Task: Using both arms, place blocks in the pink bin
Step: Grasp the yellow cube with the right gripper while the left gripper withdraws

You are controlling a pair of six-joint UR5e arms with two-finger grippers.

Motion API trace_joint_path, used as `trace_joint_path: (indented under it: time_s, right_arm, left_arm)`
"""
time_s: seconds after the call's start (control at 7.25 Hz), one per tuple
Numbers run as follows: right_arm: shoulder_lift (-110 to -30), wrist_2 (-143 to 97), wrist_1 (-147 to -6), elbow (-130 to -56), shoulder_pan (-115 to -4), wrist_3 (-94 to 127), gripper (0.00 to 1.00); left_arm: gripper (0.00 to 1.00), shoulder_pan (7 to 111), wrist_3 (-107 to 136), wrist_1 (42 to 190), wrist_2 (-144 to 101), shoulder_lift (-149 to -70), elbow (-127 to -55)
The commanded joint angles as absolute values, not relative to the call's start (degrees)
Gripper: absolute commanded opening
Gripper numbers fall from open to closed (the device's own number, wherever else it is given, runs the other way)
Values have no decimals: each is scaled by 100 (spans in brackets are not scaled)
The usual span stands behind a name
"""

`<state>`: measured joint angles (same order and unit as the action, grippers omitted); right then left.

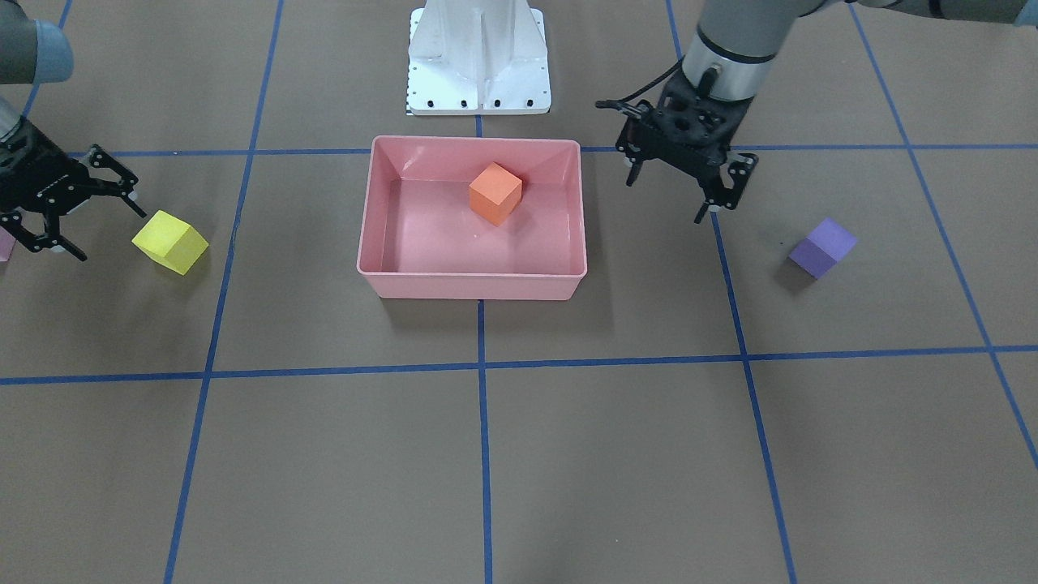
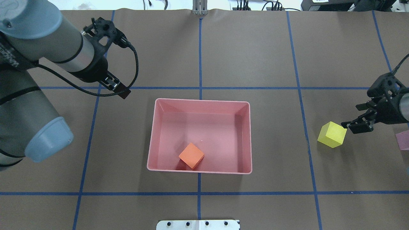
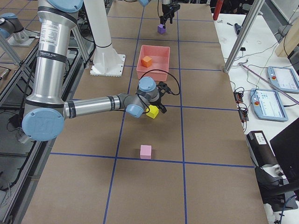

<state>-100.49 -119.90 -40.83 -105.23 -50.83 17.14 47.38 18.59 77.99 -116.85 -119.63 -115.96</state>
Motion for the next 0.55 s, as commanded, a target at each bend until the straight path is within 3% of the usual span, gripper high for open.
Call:
trace_joint_path:
  time_s: [0.0,0.41]
  right_arm:
    - [-10055,-11401,-4174,-10503,-4502,1714,98]
    - [-10081,-11329,-4297,-10371,-4114,1723,98]
  left_arm:
    - [100,4904,1635,7813,-11777,-11857,-11549]
    - [100,4896,1643,7813,-11777,-11856,-11549]
